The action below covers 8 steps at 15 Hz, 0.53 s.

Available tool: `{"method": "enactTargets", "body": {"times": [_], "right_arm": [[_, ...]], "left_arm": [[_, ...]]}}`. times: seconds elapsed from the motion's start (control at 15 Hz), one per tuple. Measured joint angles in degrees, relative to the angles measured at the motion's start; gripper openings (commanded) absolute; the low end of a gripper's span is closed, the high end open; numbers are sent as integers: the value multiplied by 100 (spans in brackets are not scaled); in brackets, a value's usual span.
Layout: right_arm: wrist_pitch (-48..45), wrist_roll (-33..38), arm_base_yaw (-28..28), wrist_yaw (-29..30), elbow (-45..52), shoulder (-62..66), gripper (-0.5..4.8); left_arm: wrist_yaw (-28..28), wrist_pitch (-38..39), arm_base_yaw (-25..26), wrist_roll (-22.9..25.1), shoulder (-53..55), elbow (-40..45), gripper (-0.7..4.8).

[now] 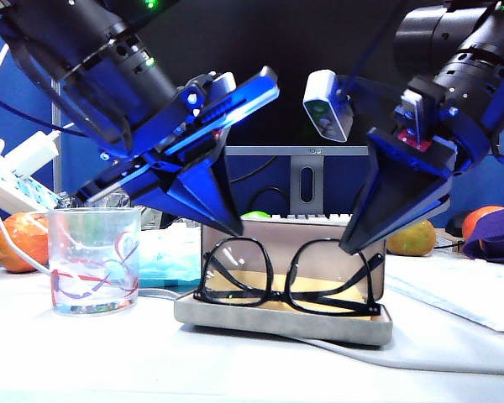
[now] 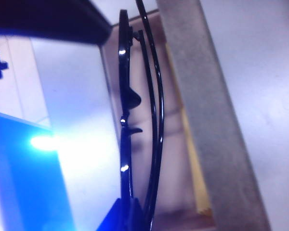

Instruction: Pick up the glasses, fold the temples of the glasses, place the glasses into the glasses case, and finally close the glasses case.

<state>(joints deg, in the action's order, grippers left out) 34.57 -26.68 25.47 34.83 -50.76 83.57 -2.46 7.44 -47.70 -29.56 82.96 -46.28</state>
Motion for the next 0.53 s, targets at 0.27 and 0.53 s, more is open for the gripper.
{"method": "enactTargets", "body": {"times": [0.27, 0.53], "right_arm": [[-26, -114, 92, -186, -4, 136, -1], [-31, -243, 328, -232, -31, 197, -1]], "left_arm": [[341, -39, 0, -111, -2, 0, -4], [380, -181, -2, -131, 37, 0, -3]]}}
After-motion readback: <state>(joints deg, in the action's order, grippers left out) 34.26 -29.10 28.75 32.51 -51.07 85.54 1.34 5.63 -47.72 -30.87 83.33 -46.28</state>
